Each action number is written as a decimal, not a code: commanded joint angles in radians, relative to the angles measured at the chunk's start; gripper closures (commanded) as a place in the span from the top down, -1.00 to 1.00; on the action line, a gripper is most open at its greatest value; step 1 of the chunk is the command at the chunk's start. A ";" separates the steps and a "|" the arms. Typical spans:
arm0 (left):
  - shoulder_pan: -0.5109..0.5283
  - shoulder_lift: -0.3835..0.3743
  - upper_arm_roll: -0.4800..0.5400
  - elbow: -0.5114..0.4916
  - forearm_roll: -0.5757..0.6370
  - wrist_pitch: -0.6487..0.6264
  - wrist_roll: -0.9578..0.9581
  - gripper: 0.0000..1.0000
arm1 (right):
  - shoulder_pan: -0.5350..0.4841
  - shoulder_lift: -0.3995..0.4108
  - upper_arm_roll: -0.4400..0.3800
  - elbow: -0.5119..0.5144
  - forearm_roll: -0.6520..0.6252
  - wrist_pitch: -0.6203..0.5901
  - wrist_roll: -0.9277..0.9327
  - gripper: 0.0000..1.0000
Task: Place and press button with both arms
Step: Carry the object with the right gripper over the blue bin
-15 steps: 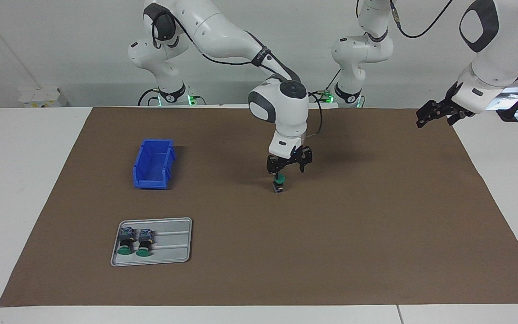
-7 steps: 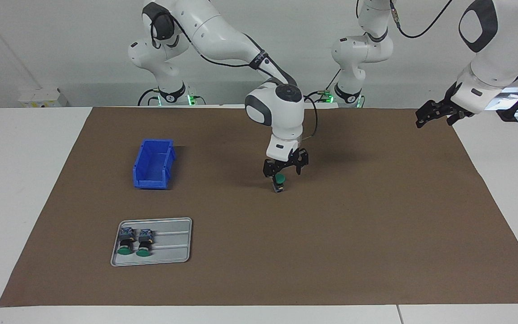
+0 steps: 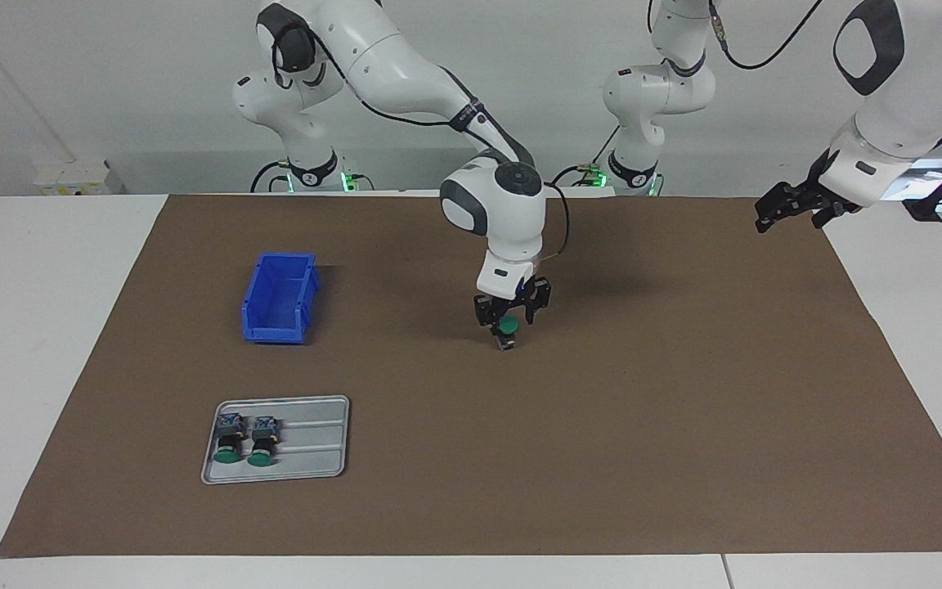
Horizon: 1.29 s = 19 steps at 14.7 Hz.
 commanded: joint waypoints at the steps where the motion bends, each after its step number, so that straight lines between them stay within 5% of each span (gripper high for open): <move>1: 0.000 -0.002 -0.001 0.004 0.006 -0.016 0.002 0.99 | -0.025 -0.029 0.010 -0.012 -0.001 -0.047 -0.030 -0.91; 4: 0.008 -0.002 -0.001 0.004 0.008 -0.016 0.005 0.99 | -0.044 -0.027 0.010 0.095 0.027 -0.180 -0.031 -1.00; 6: 0.009 -0.002 0.000 0.004 0.008 -0.016 0.005 0.99 | -0.076 -0.082 0.010 0.080 0.047 -0.188 -0.031 -1.00; 13: 0.008 -0.002 -0.001 0.004 0.008 -0.016 0.005 0.99 | -0.227 -0.378 0.010 -0.174 0.120 -0.257 -0.221 -1.00; 19: 0.008 -0.002 -0.001 0.004 0.008 -0.016 0.005 0.99 | -0.459 -0.616 0.009 -0.360 0.215 -0.354 -0.535 -1.00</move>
